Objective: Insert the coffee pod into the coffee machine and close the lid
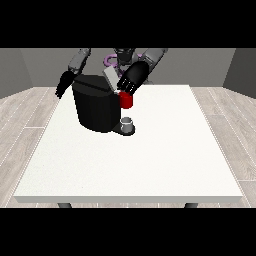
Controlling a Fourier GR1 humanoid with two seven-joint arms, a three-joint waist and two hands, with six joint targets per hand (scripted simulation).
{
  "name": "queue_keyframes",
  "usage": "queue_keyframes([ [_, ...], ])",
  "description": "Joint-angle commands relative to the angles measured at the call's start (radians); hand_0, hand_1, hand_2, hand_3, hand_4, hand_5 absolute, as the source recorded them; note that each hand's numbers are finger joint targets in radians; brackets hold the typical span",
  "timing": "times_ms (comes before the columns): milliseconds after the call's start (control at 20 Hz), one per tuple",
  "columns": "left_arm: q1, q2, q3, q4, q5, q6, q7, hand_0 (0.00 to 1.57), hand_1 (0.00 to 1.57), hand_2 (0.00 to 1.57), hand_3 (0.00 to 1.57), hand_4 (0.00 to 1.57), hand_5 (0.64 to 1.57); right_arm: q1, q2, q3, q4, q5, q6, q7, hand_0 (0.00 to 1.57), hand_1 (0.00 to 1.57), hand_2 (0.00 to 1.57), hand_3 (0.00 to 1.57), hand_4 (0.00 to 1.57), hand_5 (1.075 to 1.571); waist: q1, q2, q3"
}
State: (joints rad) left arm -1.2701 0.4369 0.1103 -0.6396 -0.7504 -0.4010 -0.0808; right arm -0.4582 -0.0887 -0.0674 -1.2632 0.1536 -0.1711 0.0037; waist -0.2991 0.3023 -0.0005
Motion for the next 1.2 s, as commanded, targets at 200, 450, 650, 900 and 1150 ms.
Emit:
queue_keyframes([
  [200, 0.014, 0.000, -0.014, -0.010, -0.032, 0.060, -0.034, 1.27, 1.27, 1.27, 1.18, 0.17, 1.571, 0.014, 0.009, 0.002, 0.006, 0.015, -0.025, -0.002, 0.00, 0.00, 0.00, 0.00, 0.00, 1.571, 0.010, -0.004, 0.0008],
  [450, 0.039, 0.013, -0.064, -0.004, -0.096, 0.096, -0.065, 1.21, 1.21, 1.22, 1.09, 0.00, 1.571, 0.009, 0.027, 0.014, -0.014, 0.015, -0.032, 0.018, 0.00, 0.00, 0.00, 0.00, 0.00, 1.571, 0.003, 0.006, 0.0006],
  [650, 0.023, 0.023, -0.048, 0.015, -0.100, 0.111, -0.065, 1.17, 1.17, 1.17, 1.02, 0.00, 1.571, 0.004, 0.000, 0.007, -0.023, 0.002, 0.001, -0.012, 0.00, 0.00, 0.00, 0.00, 0.00, 1.571, -0.025, 0.030, 0.0007],
  [900, 0.021, 0.017, -0.028, 0.029, -0.083, 0.108, -0.086, 1.11, 1.11, 1.13, 0.97, 0.00, 1.571, -0.026, -0.034, -0.015, -0.031, -0.011, 0.021, 0.046, 0.00, 0.00, 0.00, 0.00, 0.00, 1.571, -0.020, 0.014, 0.0006],
  [1150, -0.035, 0.062, -0.005, 0.031, -0.093, 0.166, -0.132, 1.25, 1.25, 1.21, 0.96, 0.00, 1.571, -0.047, 0.014, 0.034, -0.061, 0.030, -0.022, 0.056, 0.00, 0.00, 0.00, 0.00, 0.00, 1.571, -0.056, 0.092, 0.0003],
])
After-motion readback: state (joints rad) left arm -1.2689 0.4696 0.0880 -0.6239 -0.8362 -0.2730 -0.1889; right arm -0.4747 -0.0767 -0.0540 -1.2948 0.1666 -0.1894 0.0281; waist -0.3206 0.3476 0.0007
